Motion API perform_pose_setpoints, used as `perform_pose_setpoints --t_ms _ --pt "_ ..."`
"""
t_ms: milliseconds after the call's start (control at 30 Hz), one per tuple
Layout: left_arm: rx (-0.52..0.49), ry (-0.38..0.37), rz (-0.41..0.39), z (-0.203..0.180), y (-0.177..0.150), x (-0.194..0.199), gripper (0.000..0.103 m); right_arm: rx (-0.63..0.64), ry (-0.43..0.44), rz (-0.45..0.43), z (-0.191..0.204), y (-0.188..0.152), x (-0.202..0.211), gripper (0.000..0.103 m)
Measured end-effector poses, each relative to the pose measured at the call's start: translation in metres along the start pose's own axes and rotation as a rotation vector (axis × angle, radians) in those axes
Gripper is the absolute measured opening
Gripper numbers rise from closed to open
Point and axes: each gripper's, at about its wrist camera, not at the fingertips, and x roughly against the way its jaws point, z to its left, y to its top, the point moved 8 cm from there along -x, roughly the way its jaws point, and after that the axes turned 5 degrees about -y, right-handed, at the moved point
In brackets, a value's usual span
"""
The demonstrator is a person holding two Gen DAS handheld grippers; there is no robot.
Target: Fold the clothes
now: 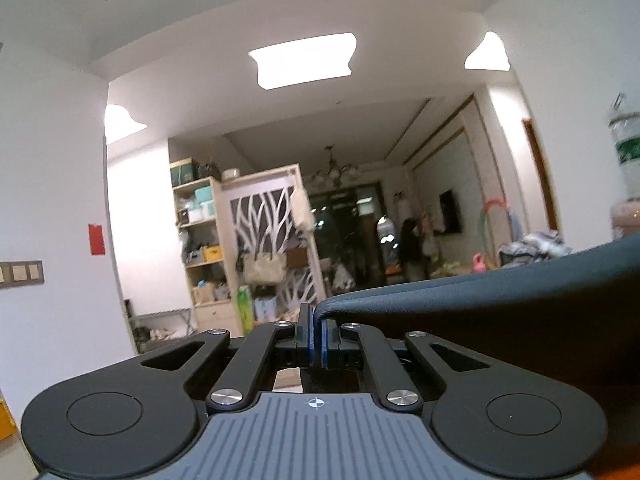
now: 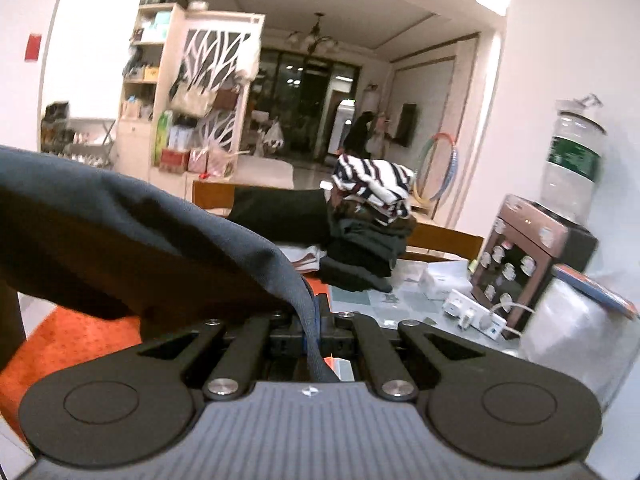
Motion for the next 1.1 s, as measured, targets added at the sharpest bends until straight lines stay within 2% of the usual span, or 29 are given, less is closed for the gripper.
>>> perform_pose_setpoints --t_ms 167,300,533,767,1100 --pt "0.003 -0.018 -0.05 0.0 0.027 0.024 0.006 -0.062 -0.008 -0.036 -0.018 0.009 0.066 0.003" --pt "-0.003 -0.031 -0.032 -0.008 0.022 0.012 0.006 -0.051 -0.02 -0.031 -0.027 0.01 0.071 0.003" --pt "0.005 -0.042 0.097 -0.019 -0.019 -0.043 0.006 0.004 0.009 0.048 -0.023 0.006 -0.025 0.003" --pt "-0.02 -0.023 0.203 -0.024 -0.049 -0.14 0.007 0.072 0.066 0.086 -0.012 0.023 -0.137 0.003" --pt "-0.036 0.0 0.338 -0.041 -0.099 -0.294 0.007 0.177 0.142 0.151 0.004 0.049 -0.337 0.003"
